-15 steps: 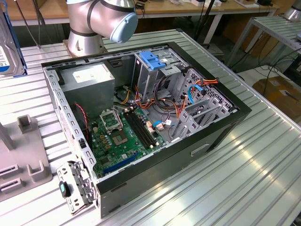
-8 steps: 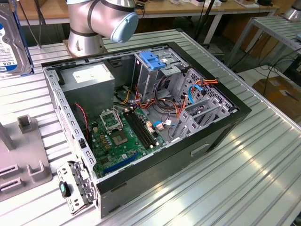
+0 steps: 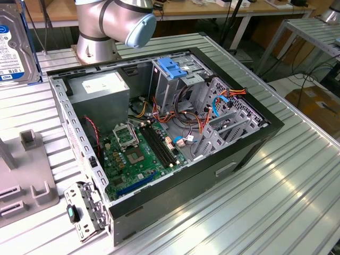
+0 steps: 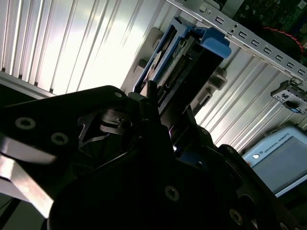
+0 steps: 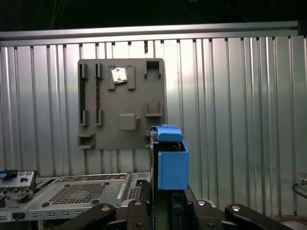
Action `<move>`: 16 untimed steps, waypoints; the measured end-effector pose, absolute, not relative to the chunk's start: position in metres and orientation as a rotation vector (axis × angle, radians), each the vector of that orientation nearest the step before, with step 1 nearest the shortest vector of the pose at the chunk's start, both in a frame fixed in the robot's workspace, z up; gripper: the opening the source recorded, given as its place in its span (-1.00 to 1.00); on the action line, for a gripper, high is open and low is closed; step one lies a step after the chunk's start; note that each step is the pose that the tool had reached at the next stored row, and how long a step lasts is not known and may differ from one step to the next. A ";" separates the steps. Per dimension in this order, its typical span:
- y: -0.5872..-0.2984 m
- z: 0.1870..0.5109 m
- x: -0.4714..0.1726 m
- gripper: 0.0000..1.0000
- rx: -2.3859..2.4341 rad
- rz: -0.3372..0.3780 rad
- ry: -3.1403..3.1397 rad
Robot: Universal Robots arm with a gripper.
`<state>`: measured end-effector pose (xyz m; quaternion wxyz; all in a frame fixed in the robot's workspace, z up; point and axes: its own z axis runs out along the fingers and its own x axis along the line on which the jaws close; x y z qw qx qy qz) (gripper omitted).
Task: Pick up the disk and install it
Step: 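Pick up the disk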
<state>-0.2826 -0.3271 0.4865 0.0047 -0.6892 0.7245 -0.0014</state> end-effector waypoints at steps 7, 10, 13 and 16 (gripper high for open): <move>-0.327 0.486 -0.279 -0.30 -2.159 -0.005 2.269; -0.327 0.487 -0.274 -0.30 -2.159 -0.004 2.269; -0.327 0.487 -0.267 -0.30 -2.159 -0.004 2.269; -0.327 0.487 -0.260 -0.30 -2.159 -0.005 2.269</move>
